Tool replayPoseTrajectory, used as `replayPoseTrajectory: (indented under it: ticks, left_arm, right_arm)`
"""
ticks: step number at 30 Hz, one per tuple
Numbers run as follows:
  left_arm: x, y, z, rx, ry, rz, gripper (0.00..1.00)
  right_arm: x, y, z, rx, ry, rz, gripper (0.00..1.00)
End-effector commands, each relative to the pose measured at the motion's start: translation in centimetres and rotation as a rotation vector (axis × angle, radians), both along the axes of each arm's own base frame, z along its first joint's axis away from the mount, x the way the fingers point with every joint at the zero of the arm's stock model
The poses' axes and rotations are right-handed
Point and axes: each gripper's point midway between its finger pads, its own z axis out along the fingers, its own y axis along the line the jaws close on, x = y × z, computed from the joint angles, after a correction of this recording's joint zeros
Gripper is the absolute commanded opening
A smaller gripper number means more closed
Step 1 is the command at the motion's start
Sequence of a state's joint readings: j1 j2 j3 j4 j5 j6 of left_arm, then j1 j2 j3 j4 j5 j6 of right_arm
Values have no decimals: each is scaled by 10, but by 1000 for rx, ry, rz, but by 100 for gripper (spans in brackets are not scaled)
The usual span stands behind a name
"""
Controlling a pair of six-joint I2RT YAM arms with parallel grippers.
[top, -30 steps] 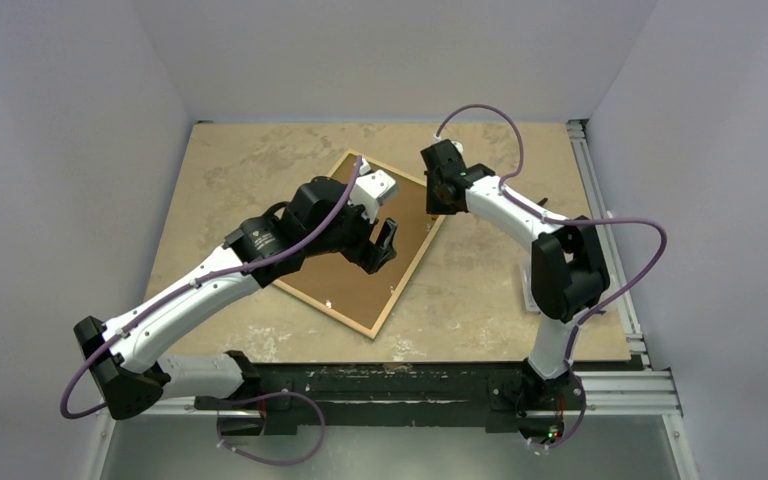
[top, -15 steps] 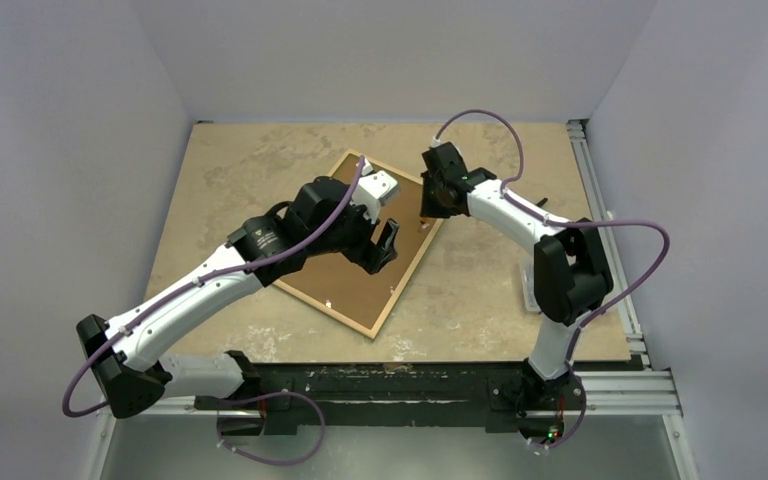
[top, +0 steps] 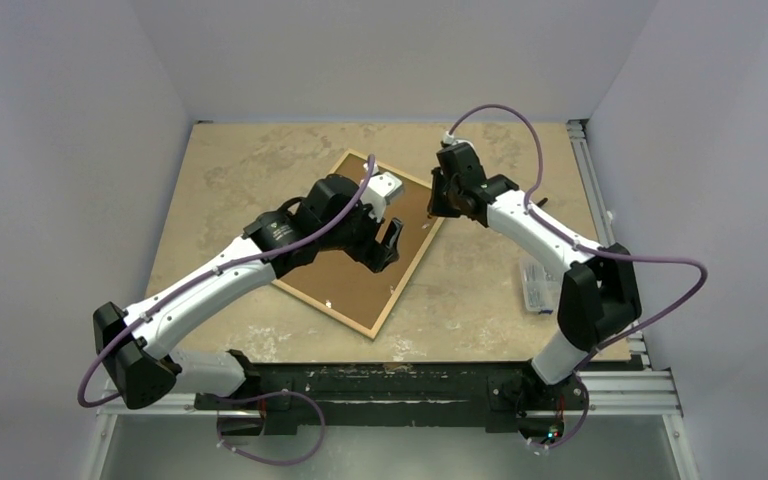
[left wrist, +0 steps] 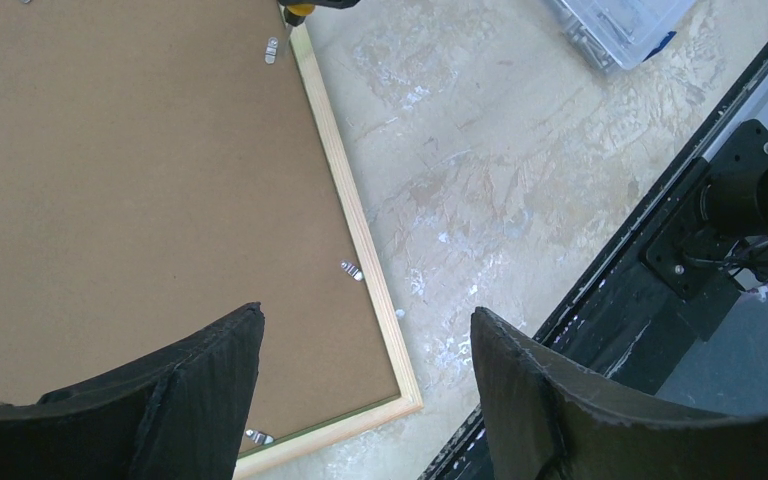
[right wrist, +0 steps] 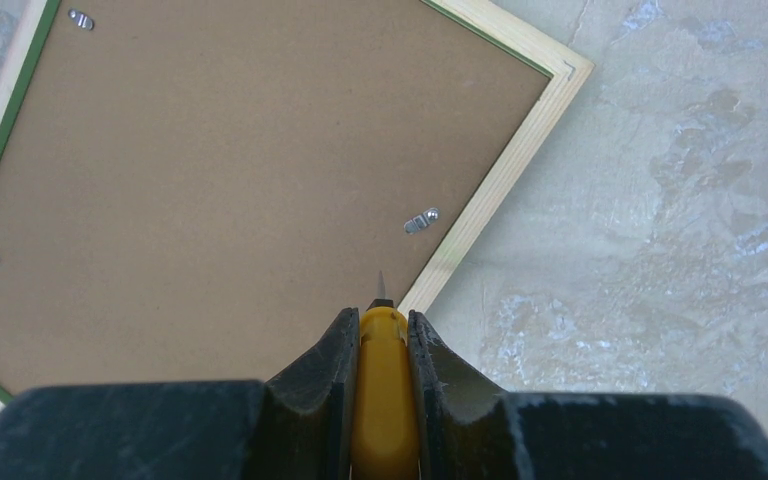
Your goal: Take the photo out of the frame
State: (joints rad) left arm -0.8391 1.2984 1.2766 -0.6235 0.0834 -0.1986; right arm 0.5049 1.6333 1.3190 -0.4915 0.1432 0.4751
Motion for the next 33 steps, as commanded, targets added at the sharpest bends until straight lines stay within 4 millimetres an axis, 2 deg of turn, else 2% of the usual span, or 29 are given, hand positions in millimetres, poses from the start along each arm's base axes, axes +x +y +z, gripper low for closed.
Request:
replayPoseTrajectory:
  ticks: [1,9,16,24,33]
  left_arm:
    - [4,-4,8,-49,-5,2,73]
    - [12,1,3,-30,-2,30,73]
    - [12,0,1,-36,10,26,73]
    - [15,0,0,-46,30,30,73]
    - [15,0,0,-47,33,30,73]
  right_arm:
    - [10,1,-13,-35,-20,14,0]
    - [20,4,-33,-59,6,18,0]
    - [20,-7,-45,-101,25,-6,0]
    - [23,-12,-44,-126,14,-25,0]
    - [33,-8,-42,-124,4,-19,0]
